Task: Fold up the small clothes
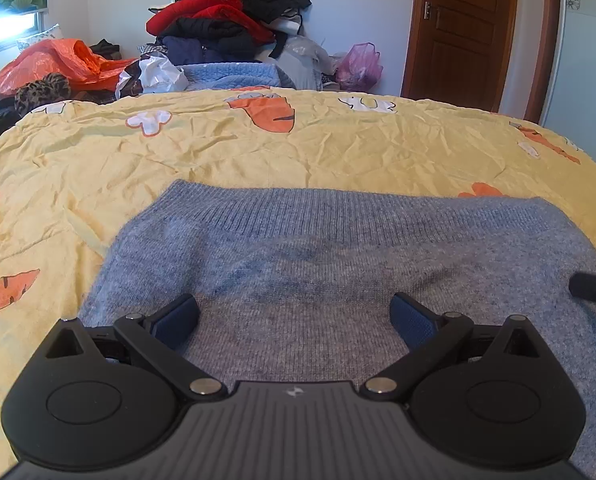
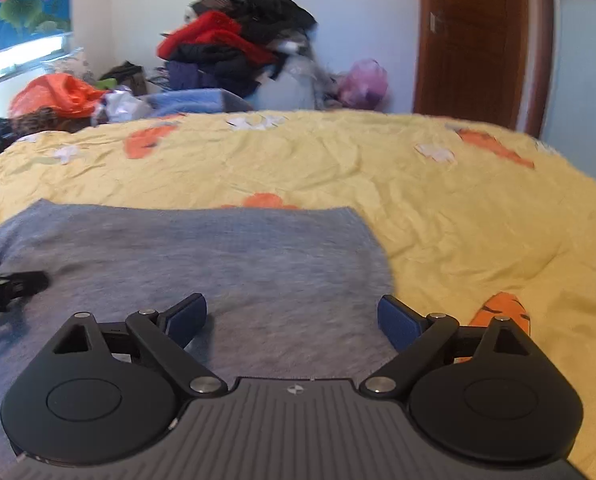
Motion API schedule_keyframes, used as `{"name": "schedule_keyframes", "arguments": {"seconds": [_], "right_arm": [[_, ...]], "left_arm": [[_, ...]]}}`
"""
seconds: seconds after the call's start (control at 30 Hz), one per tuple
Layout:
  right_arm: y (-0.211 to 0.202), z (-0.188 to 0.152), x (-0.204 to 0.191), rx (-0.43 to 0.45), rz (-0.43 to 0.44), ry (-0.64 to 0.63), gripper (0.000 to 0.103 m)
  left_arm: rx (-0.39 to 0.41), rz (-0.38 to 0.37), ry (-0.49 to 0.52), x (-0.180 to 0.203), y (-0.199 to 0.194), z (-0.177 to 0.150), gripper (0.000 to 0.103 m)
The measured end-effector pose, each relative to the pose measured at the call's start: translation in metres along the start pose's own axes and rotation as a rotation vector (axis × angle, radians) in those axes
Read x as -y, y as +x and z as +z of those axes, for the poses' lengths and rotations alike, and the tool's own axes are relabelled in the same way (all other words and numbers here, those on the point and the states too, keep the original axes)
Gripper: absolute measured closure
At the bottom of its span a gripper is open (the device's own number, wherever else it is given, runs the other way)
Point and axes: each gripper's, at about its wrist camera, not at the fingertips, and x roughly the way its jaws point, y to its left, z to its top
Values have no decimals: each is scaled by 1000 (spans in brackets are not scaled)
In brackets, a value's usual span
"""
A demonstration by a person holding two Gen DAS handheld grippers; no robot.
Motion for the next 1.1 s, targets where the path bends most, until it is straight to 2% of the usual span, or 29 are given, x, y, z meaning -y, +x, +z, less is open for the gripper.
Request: {"name": "schedule_keyframes", "arguments": {"seconds": [0.07, 0.1, 0.33, 0.43, 0.53, 0.63, 0.73, 0.8, 1.0, 1.07, 1.1], "right_arm": [[2, -9, -18, -12, -21, -137, 2], [4, -12, -20, -7, -32, -163, 1], [14, -6, 27, -66, 39, 41, 0], [16, -7, 22, -70, 23, 19, 0], [14, -9, 23, -63, 32, 33, 0], [14, -8, 24, -62, 32, 32, 0], [14, -8, 24, -63, 33, 32, 0], [14, -8, 24, -64, 36, 33, 0], [11, -8, 24, -55, 26, 35, 1], [-9, -13, 26, -13, 12, 60, 7], [-25, -17, 30, 10, 30, 90, 7]], "left_arm": [[0, -1, 1, 0, 0, 0, 0], [0, -1, 1, 0, 0, 0, 0], [1, -2, -1, 0, 0, 0, 0], [-1, 15, 6, 2, -1, 0, 0], [22, 77, 19, 12, -21, -4, 0], [29, -2, 32, 19, -48, -21, 0], [35, 6, 98, 23, -55, -39, 0], [37, -35, 62, 10, -52, -42, 0], [27, -12, 75, 11, -42, -33, 0], [40, 4, 56, 9, -58, -38, 0], [52, -6, 33, 5, -71, -44, 0]]}}
